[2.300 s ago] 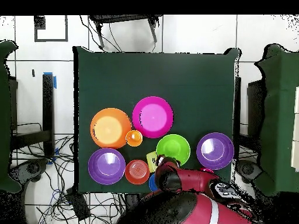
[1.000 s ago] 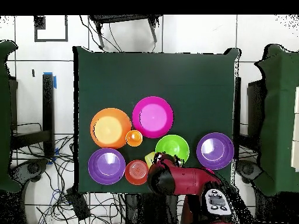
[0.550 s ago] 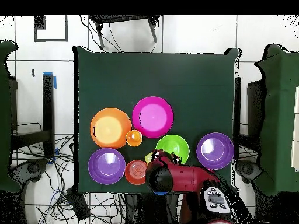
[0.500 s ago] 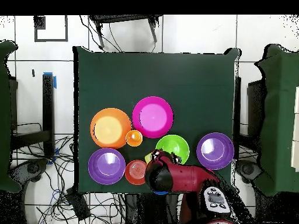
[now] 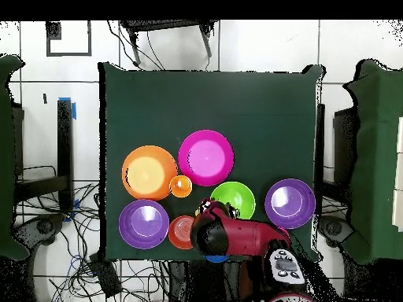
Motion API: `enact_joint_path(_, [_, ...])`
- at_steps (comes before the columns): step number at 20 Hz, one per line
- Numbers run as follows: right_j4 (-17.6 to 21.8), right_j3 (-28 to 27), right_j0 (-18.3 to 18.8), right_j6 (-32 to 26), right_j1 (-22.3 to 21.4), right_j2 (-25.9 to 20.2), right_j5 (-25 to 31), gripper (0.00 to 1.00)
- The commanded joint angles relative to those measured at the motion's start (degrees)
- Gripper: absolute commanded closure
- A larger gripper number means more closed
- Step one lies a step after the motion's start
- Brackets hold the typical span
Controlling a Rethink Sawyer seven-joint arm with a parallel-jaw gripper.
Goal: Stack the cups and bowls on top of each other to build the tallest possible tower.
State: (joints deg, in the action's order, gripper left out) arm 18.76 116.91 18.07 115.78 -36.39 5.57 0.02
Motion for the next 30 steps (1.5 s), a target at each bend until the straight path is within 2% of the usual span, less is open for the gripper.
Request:
enact_joint_path(1, [-3.3,-0.14,-1.7,10.35,5.2,-6.63,-4.35,0.0])
enact_joint_path(8, [-5.13,-0.56,-2.73,11.05,6.47,-7.02,-6.25,0.0])
enact_joint_path(12, [-5.2,-1.41,-3.18,10.75,8.56,-6.74,-9.19,0.0])
enact_joint_path(15, [-4.82,-2.49,-3.71,9.68,9.71,-5.72,-10.32,0.0])
enact_joint_path(20, [-3.47,-4.58,-5.63,6.65,10.22,-1.48,-10.42,0.0])
enact_joint_path(21, [-2.85,-4.89,-5.44,5.98,10.34,-1.01,-10.6,1.0])
enact_joint_path(25, [-2.01,-5.77,-4.93,4.57,10.2,-0.23,-8.97,1.0])
enact_joint_path(30, [-3.93,-4.74,-6.99,4.86,6.47,0.84,-4.3,1.0])
